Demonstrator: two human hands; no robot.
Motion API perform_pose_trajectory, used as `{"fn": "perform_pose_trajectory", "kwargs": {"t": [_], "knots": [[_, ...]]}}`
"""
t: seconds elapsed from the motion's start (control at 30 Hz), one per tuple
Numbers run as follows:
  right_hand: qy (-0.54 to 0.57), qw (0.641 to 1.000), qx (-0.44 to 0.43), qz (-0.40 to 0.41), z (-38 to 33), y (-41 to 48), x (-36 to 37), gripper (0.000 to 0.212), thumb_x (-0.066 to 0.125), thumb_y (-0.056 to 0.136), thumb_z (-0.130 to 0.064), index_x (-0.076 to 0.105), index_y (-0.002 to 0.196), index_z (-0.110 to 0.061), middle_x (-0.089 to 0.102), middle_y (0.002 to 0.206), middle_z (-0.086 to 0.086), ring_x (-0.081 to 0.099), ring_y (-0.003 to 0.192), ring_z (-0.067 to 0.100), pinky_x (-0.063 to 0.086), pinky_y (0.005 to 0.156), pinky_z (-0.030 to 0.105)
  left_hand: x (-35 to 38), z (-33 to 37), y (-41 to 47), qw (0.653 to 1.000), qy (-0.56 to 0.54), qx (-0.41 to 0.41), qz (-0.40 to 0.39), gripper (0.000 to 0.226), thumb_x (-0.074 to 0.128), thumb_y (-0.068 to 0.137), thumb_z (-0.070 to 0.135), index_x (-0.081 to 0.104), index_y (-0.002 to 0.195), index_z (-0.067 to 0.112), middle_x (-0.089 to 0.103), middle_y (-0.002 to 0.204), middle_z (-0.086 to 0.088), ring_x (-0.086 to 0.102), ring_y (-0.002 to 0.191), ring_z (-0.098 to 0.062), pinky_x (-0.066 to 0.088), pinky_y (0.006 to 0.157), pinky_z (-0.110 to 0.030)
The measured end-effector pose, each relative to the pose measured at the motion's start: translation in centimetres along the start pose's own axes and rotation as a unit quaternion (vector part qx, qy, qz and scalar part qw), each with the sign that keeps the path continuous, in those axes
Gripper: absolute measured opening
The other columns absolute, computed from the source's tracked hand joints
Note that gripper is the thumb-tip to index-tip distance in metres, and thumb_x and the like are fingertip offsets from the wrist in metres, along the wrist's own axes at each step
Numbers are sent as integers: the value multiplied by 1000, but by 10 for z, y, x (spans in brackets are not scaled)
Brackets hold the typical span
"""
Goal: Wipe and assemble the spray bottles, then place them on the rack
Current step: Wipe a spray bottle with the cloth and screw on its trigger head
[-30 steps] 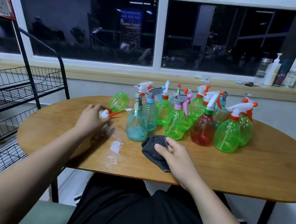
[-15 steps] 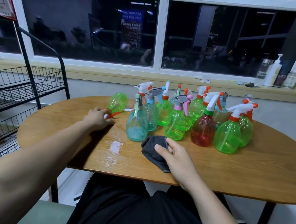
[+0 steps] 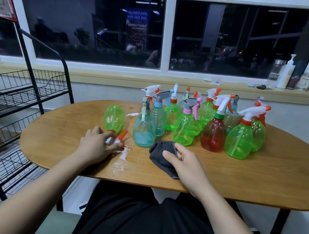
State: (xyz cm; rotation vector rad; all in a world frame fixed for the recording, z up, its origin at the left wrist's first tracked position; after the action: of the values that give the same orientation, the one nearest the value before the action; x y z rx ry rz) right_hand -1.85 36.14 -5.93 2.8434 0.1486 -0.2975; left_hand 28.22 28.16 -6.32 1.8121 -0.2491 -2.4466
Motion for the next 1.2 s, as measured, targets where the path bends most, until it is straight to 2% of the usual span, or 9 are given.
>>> {"fn": "perform_pose_trajectory", "kwargs": {"t": [0.13, 0.33, 0.6, 0.7, 0.8, 0.87, 0.93, 1.03, 1.2], "knots": [[-17, 1000, 0, 4, -1, -1, -1, 29, 66, 100, -43, 69, 112, -17, 77, 107, 15, 70, 105, 43, 55, 89, 62, 1, 18, -44, 1000, 4, 28, 10, 73, 37, 79, 93, 61, 130, 47, 47, 109, 4, 45, 108, -21, 46, 91, -42], [-30, 1000, 3, 10, -1, -1, -2, 27, 65, 101, -41, 69, 114, -17, 78, 109, 12, 72, 108, 38, 53, 97, 63, 1, 44, -85, 996, -16, 85, 24, 86, 21, 75, 99, 59, 134, 49, 45, 102, 15, 43, 105, -15, 45, 92, -41], [-45, 999, -4, 7, -1, -1, -1, 37, 64, 97, -48, 68, 115, -15, 77, 113, 7, 72, 112, 28, 53, 102, 61, -37, 50, -72, 965, -173, 118, 155, 51, 65, 86, 72, 69, 123, 37, 55, 98, 12, 56, 89, -1, 43, 71, -20], [-53, 998, -15, 9, -1, 0, 0, 45, 62, 96, -50, 65, 114, -9, 74, 112, 15, 70, 109, 35, 52, 98, 60, -49, 40, -54, 956, -185, 102, 203, 47, 70, 88, 64, 68, 124, 34, 50, 109, 8, 58, 103, -10, 47, 81, -27], [-87, 995, -31, 20, 3, 3, 2, 50, 59, 97, -51, 59, 112, -3, 68, 110, 24, 67, 99, 39, 51, 80, 46, -54, 30, -33, 958, -178, 84, 208, 59, 67, 89, 68, 61, 136, 33, 47, 129, 2, 51, 130, -22, 47, 106, -42], [-103, 994, -24, 34, 7, 5, 2, 35, 57, 103, -43, 64, 109, -9, 72, 106, 15, 64, 88, 19, 44, 78, 35, -51, 27, -19, 964, -175, 74, 183, 71, 66, 89, 70, 53, 146, 31, 44, 145, -4, 43, 141, -25, 41, 115, -46], [-104, 993, -13, 46, 6, 3, 4, 30, 53, 111, -32, 69, 135, -21, 67, 128, -14, 56, 116, -5, 40, 91, 12, -45, 26, -6, 970, -172, 67, 158, 79, 64, 89, 72, 47, 153, 28, 41, 156, -7, 40, 146, -27, 39, 119, -49], [-143, 988, -36, 41, -5, 4, 15, 45, 45, 115, -29, 50, 158, -17, 53, 147, -16, 41, 134, -10, 26, 96, -6, -30, 27, 6, 978, -159, 58, 124, 84, 60, 89, 76, 41, 156, 28, 44, 159, -9, 43, 146, -29, 41, 118, -53], [-205, 976, -64, -16, -18, 7, 46, 31, 40, 116, -27, 64, 130, -14, 69, 97, 0, 57, 86, 10, 40, 77, 35, -13, 34, 8, 972, -188, 39, 135, 72, 59, 93, 72, 50, 148, 27, 52, 141, -7, 56, 131, -26, 49, 106, -44]]}}
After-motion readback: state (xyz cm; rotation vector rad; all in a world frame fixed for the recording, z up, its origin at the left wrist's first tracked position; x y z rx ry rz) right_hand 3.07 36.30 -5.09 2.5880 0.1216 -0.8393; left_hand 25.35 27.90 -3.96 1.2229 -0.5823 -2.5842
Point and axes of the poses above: each hand's wrist, its own y-axis towards the middle knuckle, its own x-axis out of the palm, z = x × y, the point moved 7 cm from there along y, towards the middle knuckle
